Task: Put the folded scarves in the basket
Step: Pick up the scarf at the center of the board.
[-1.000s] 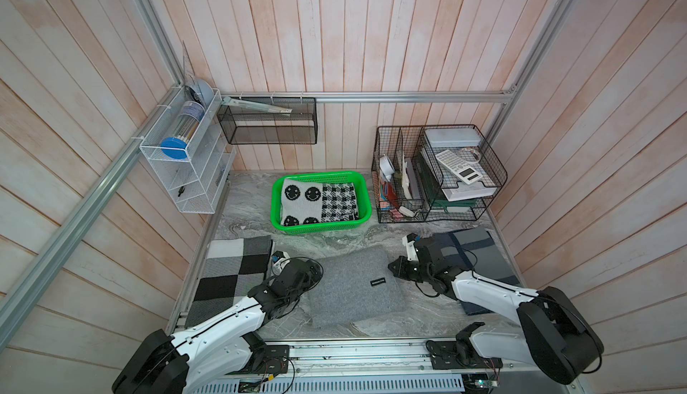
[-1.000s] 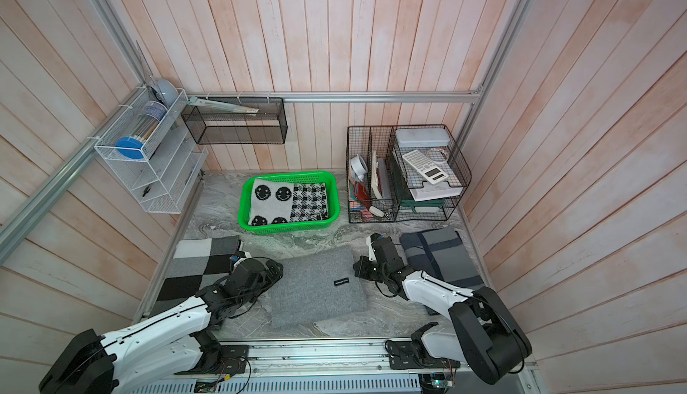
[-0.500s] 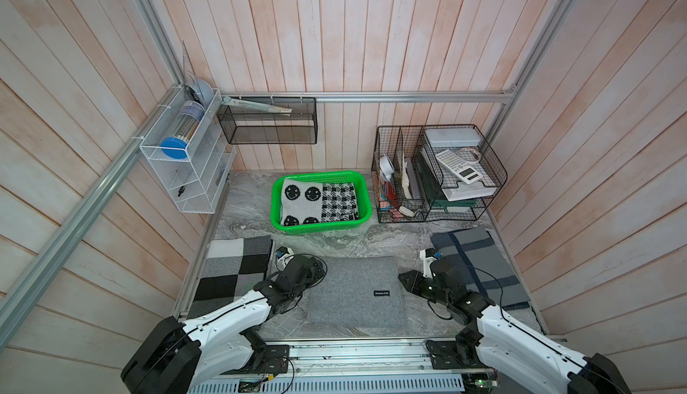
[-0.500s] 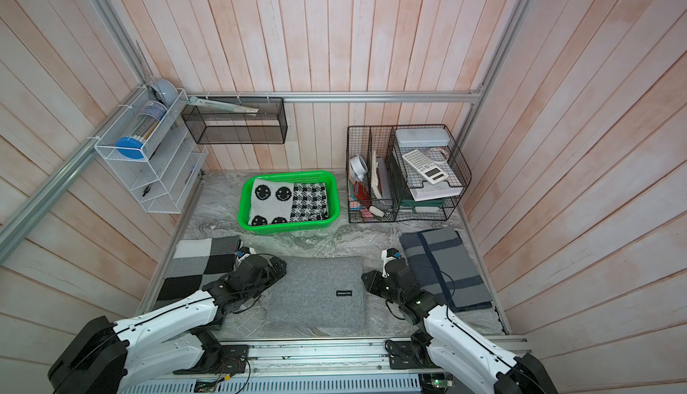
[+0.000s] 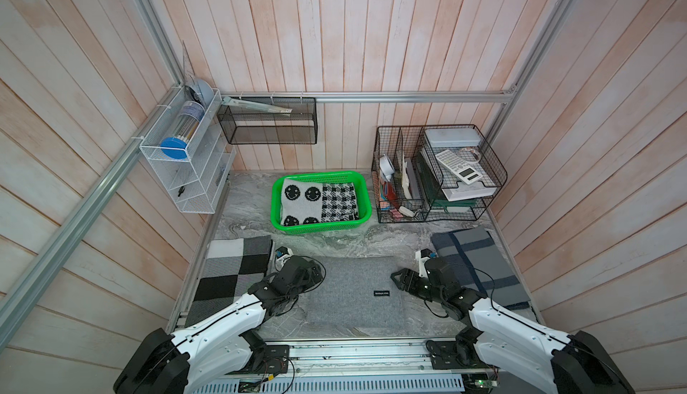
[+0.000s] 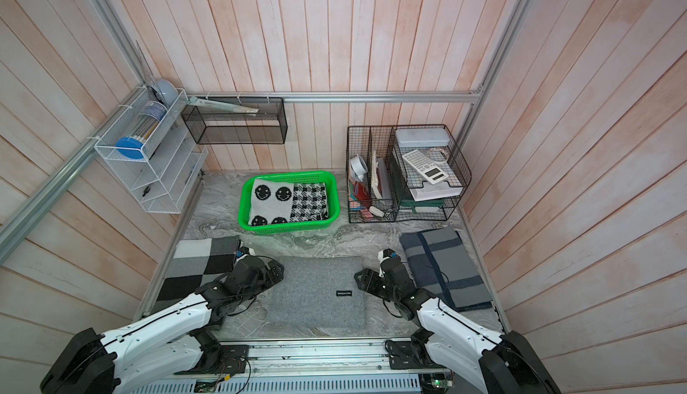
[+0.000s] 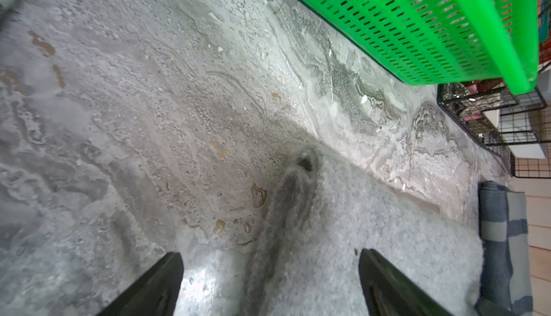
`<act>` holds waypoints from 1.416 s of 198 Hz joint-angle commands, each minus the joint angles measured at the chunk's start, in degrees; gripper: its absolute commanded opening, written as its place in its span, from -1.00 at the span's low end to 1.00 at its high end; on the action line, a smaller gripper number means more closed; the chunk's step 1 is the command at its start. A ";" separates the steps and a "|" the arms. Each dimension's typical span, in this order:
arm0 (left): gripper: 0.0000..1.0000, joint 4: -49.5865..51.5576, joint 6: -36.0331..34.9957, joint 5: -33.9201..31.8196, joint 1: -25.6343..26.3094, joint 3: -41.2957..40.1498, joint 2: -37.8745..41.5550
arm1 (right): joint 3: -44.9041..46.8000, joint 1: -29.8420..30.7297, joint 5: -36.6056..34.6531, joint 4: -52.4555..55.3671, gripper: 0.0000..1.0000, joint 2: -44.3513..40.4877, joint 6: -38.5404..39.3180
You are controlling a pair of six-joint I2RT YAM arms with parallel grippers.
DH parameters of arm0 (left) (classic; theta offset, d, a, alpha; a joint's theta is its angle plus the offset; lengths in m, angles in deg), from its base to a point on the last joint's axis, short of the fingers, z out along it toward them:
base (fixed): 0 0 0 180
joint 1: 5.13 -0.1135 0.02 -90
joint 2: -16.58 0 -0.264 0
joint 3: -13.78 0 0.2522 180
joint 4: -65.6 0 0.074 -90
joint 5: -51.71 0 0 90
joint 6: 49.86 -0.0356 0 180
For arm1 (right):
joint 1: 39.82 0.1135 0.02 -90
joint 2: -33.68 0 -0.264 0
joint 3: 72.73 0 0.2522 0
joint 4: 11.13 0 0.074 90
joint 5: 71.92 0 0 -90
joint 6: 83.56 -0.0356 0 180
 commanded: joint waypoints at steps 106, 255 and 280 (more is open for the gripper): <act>0.67 -5.78 -1.54 6.98 -0.14 -0.46 -8.44 | -3.17 2.24 1.95 -4.61 0.34 7.37 0.20; -1.00 -14.07 -2.62 8.71 -0.05 -2.61 -0.63 | -6.27 6.19 1.20 -5.46 -1.00 2.29 3.33; -1.00 -15.14 -3.55 6.52 -0.12 -2.83 7.81 | -6.80 6.47 -0.75 -5.18 -1.00 -4.83 3.62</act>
